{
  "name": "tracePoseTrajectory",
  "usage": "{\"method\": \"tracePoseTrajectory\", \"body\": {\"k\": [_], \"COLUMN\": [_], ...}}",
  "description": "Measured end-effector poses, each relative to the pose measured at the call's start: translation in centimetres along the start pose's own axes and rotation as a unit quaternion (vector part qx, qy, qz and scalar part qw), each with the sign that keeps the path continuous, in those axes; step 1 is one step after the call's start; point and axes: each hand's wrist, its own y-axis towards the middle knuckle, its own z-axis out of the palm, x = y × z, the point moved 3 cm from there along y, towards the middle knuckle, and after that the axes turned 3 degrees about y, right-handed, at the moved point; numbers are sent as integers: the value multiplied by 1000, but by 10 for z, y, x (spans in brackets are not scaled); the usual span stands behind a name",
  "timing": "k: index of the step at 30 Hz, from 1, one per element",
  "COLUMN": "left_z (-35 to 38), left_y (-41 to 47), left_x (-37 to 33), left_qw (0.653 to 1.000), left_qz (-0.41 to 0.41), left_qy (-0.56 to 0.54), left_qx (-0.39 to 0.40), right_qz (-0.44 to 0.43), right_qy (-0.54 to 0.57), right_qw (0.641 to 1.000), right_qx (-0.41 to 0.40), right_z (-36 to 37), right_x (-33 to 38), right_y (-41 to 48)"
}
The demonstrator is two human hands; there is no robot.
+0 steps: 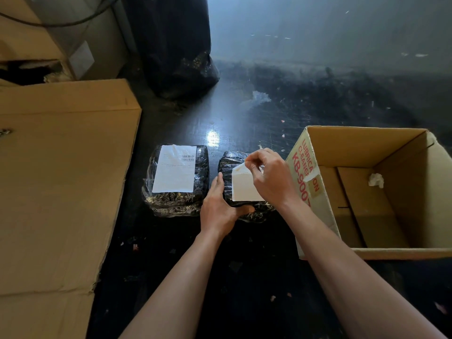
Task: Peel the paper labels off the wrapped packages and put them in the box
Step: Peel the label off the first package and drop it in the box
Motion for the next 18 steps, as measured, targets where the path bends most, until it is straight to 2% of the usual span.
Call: {"method": "tracePoseTrajectory", "body": {"k": [18], "left_z": [-1], "left_y": [-1], "left_x": [0], "left_qw": [1000], "left_qz": [6], "left_qy": [-9], "left_qx": [1], "right_qz": [41], "right_qy": [62], "right_qw": [996], "right_qx": [58], "right_z": [-15], "right_x": [-9], "right_y": [16]}}
